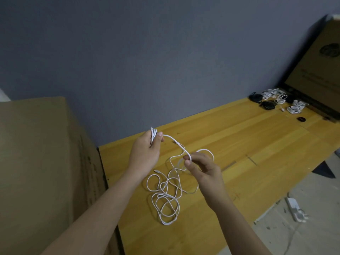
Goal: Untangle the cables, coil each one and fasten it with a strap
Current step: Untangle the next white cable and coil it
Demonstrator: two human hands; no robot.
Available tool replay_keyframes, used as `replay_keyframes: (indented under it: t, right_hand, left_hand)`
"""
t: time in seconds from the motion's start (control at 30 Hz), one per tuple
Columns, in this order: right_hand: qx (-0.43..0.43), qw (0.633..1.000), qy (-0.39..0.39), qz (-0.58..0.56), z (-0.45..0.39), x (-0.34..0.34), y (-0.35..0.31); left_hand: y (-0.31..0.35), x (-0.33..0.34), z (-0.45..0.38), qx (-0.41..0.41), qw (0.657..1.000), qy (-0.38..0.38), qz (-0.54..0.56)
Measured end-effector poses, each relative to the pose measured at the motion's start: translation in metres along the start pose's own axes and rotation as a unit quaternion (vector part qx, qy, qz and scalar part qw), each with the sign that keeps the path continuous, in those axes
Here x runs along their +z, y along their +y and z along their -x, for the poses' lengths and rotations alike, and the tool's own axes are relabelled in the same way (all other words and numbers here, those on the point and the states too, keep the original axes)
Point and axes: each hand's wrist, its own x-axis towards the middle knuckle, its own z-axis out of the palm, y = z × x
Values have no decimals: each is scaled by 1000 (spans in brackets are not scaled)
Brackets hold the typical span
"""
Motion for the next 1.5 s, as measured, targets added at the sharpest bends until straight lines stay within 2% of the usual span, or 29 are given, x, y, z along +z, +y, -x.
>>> replay_keyframes:
  t: [0.07, 0.2, 0.37, 0.53, 0.67, 0.77, 0.83, 0.9, 0.97, 1.03, 1.13, 1.2, 1.3, 1.37, 1.43, 1.47, 1.5]
  right_hand:
    - [12, 999, 16, -40, -3, -1, -2]
    - [-9, 1000, 0, 13, -5, 6, -4]
    - [19, 991, 46, -126, -12, 14, -15]
    - [61, 978, 13, -198, -20, 22, -22]
    - [51, 993, -90, -57, -23, 16, -14]
    - [60, 973, -184, 124, -26, 8, -8]
    - [27, 932, -184, 312, -34, 0, -5]
    - [-22, 908, -110, 404, -44, -6, -2]
    - [-64, 924, 1, 376, -52, -7, -2]
    - [-91, 950, 96, 284, -58, -1, -11]
    - [-118, 967, 180, 137, -69, 13, -32]
    - [-160, 955, 207, 138, -80, 21, -40]
    - [-225, 920, 175, 269, -90, 28, -26]
    - [-249, 885, 98, 380, -85, 35, -9]
    - [-287, 858, 28, 424, -72, 39, 11]
    - [-283, 869, 13, 407, -63, 40, 18]
    - [-250, 894, 10, 371, -54, 41, 23]
  left_hand:
    - [-1, 0, -1, 5, 1000, 3, -12]
    - [0, 1, -2, -11, 1000, 6, -19]
    - [2, 2, -5, -23, 999, 15, -18]
    - [4, -2, -9, -45, 998, 46, -1]
    - [2, -12, -14, -63, 995, 77, 8]
    - [0, -13, -12, -71, 995, 70, 23]
    - [2, -13, -9, -62, 996, 59, 30]
    - [6, -12, -7, -60, 996, 50, 38]
    - [8, -12, -4, -62, 996, 29, 62]
    - [12, -12, -1, -67, 992, -4, 103]
    - [18, -14, 4, -84, 967, -99, 221]
    - [21, -15, 7, -90, 935, -172, 295]
    - [25, -18, 9, -97, 886, -238, 386]
    - [27, -19, 8, -99, 868, -238, 424]
    - [26, -19, 5, -78, 864, -213, 450]
    - [25, -19, 4, -64, 863, -198, 460]
    - [24, -18, 2, -55, 864, -178, 467]
